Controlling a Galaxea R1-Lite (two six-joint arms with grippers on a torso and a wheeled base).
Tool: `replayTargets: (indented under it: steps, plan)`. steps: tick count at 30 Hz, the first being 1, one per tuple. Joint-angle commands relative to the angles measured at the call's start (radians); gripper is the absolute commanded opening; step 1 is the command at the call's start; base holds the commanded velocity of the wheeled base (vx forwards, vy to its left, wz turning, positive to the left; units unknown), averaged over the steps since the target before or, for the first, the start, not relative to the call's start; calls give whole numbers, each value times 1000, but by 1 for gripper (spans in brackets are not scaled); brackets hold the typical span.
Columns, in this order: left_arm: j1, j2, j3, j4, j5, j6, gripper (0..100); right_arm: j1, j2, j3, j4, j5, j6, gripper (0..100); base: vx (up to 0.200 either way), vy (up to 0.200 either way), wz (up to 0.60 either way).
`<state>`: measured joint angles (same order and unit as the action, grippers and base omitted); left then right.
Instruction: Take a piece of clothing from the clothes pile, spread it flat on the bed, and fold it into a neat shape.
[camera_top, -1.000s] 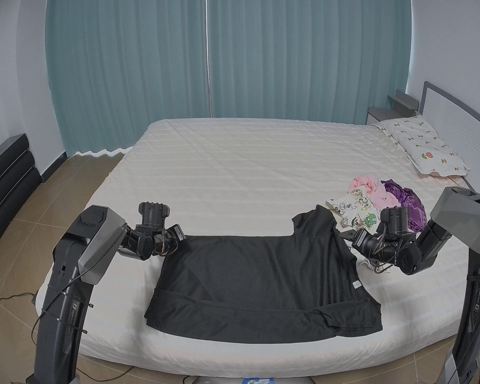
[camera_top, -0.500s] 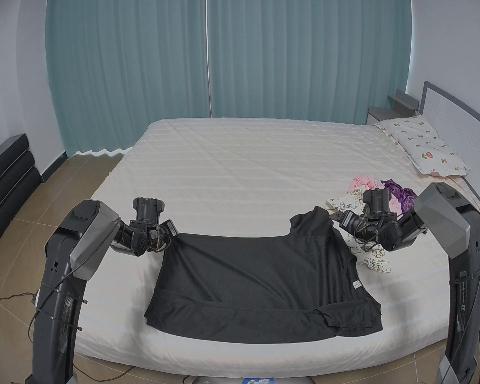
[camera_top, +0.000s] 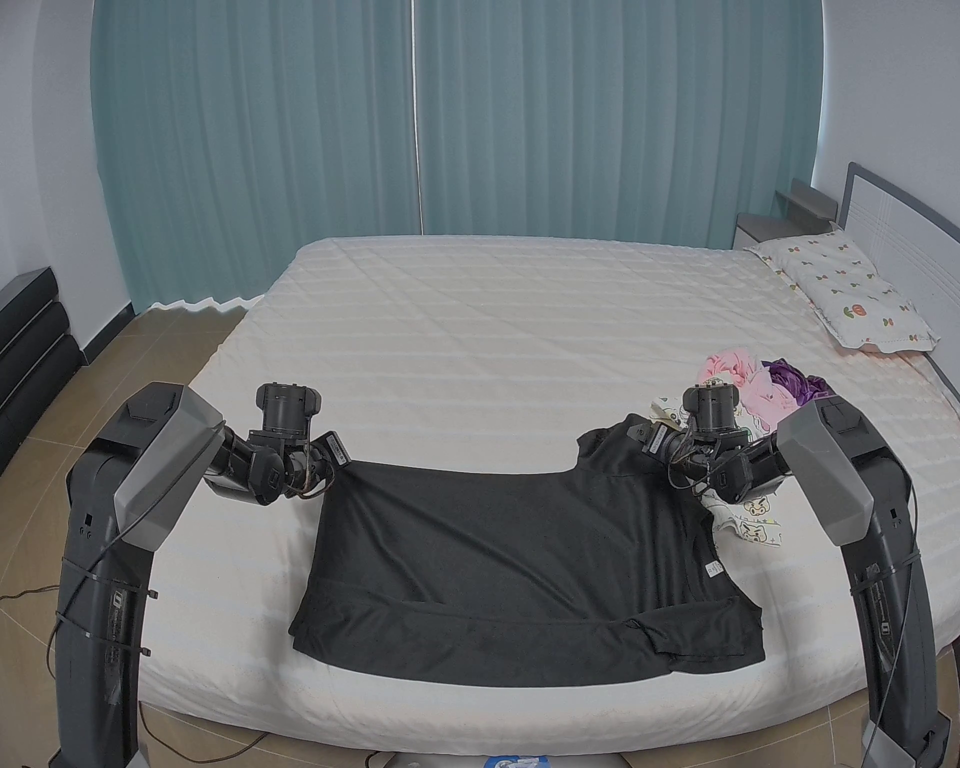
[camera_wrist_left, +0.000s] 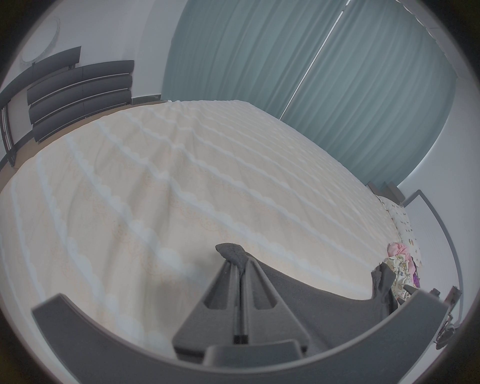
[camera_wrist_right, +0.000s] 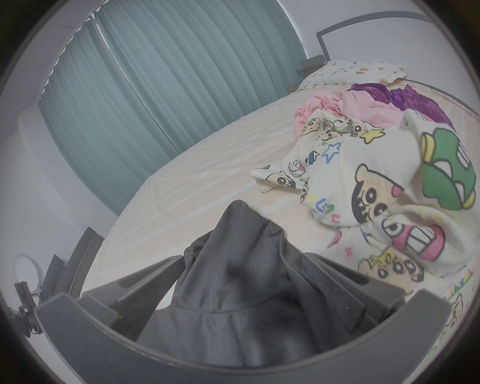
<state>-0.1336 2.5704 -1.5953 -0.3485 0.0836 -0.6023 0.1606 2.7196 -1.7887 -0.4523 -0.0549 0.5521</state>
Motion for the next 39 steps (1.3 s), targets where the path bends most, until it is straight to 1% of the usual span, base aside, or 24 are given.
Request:
replayTargets:
  steps: [1, 12, 13, 17, 23, 28, 33, 36, 39]
  plan:
    - [2, -24, 32, -3, 1, -1, 0, -3, 83, -101, 46, -19, -4, 100, 0, 0, 0]
    - [2, -24, 31, -3, 1, -1, 0, -9, 97, -103, 41, -19, 9, 100, 0, 0, 0]
    - [2, -24, 31, -3, 1, -1, 0, -9, 97, -103, 41, -19, 9, 0, 0, 0, 0]
    - [2, -22, 31, -3, 1, -1, 0, -10, 95, -103, 30, -17, 14, 0, 0, 0, 0]
    - [2, -24, 26, -3, 1, -1, 0, -13, 77, -100, 32, -17, 65, 0, 0, 0, 0]
    - [6, -36, 25, 2, 1, -1, 0, -29, 45, -84, 30, -17, 89, 0, 0, 0, 0]
    - [14, -45, 28, 3, 2, -1, 0, -44, -20, -9, 27, -16, 126, 0, 0, 0, 0]
    - [19, -45, 28, 3, 1, -1, 0, -53, -44, 20, 14, -11, 129, 0, 0, 0, 0]
    - [23, -45, 29, 3, 1, -1, 0, -62, -72, 88, -16, 10, 118, 0, 0, 0, 0]
